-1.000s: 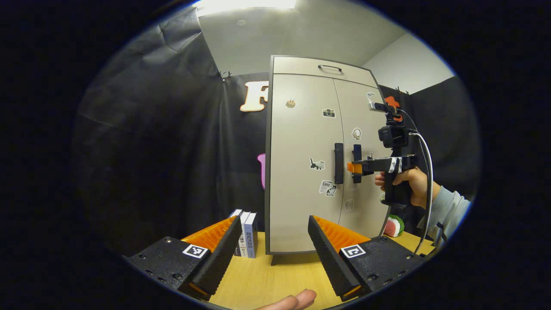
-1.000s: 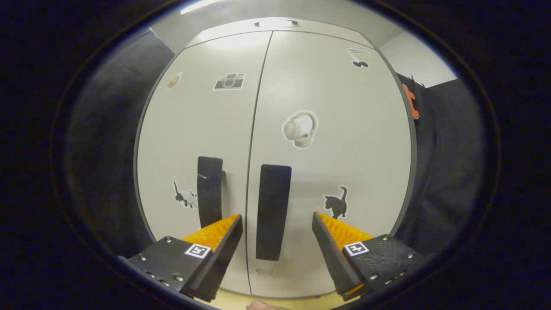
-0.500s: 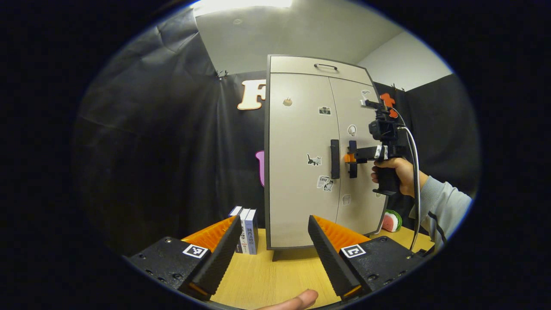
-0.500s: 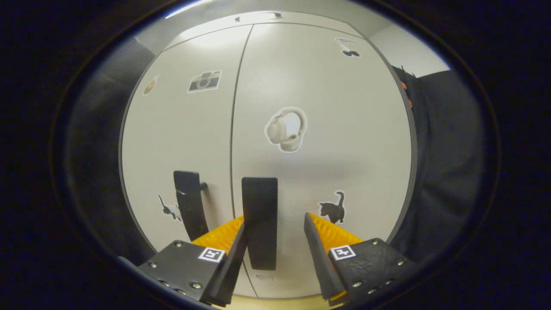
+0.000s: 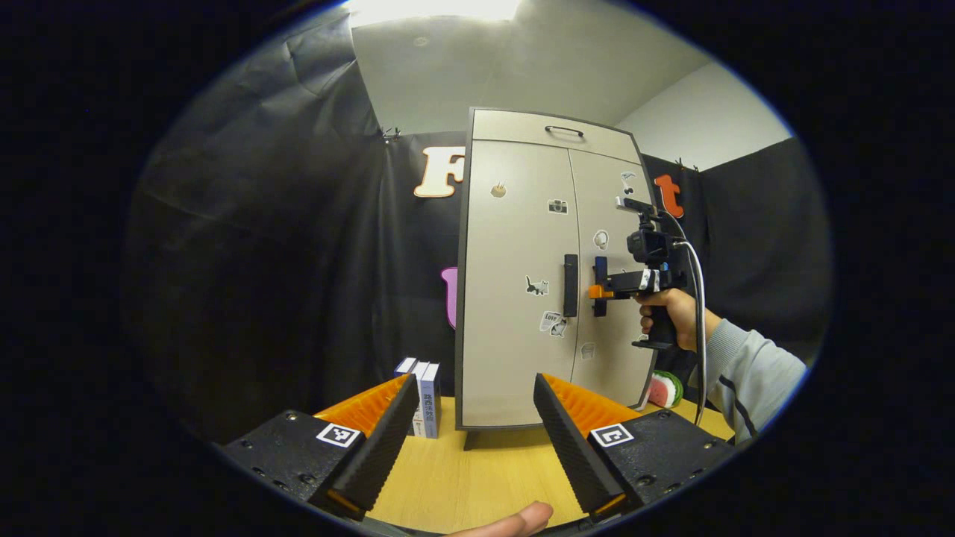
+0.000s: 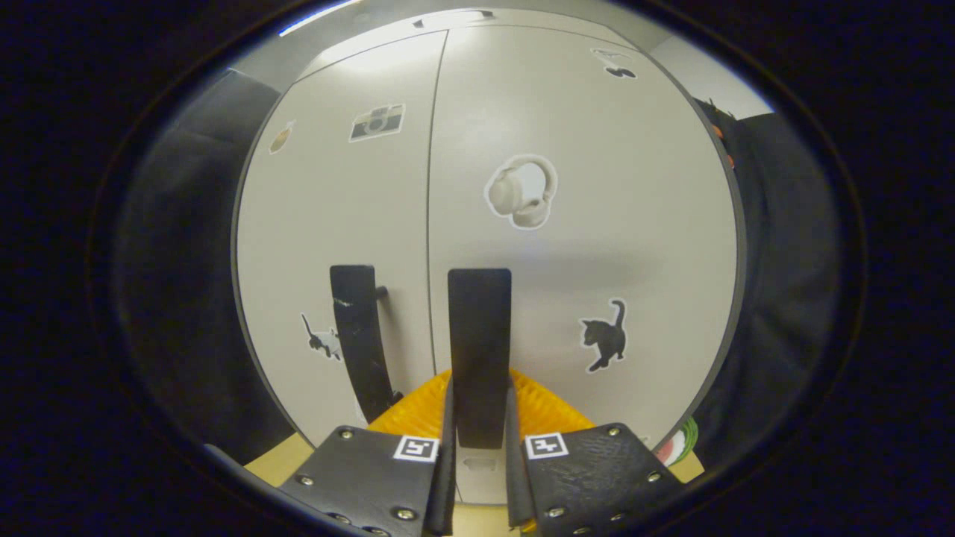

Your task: Open the right door of the double-door shoe cabinet with the right hand, and open the left door with the left hand.

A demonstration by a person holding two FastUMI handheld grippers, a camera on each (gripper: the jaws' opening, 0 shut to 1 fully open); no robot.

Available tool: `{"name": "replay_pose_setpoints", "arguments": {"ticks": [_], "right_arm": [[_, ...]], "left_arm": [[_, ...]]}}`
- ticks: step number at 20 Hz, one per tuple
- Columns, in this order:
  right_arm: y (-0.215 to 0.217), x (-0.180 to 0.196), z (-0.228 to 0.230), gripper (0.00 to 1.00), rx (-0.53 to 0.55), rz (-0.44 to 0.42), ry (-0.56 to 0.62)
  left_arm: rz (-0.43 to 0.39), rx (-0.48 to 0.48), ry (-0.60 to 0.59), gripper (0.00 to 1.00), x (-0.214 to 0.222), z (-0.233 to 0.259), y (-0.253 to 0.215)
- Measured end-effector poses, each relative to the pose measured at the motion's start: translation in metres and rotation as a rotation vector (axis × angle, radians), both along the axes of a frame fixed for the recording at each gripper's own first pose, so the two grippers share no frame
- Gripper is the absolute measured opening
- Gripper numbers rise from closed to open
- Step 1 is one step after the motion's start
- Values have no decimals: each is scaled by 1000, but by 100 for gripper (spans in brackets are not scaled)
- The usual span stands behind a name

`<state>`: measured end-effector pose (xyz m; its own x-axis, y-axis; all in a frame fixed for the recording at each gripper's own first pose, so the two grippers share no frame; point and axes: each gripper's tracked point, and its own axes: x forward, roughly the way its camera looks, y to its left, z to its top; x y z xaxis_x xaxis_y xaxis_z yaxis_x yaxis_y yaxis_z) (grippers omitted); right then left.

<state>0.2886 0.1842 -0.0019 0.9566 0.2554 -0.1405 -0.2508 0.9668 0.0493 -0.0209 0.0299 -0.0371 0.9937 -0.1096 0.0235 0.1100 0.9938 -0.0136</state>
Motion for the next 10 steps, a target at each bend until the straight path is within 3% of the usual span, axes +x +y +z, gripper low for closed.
{"name": "replay_pose_setpoints", "arguments": {"ticks": [3,4,10], "right_arm": [[-3,-3,1,28,32,0,-13],[-3,-8,1,19,40,13,-13],[-9,-24,2,18,48,76,-7]], "left_arm": [[-13,5,-23,94,-10,8,-7],[-19,10,-31,96,-14,10,-9],[-41,49,-28,94,-22,13,-23]]}}
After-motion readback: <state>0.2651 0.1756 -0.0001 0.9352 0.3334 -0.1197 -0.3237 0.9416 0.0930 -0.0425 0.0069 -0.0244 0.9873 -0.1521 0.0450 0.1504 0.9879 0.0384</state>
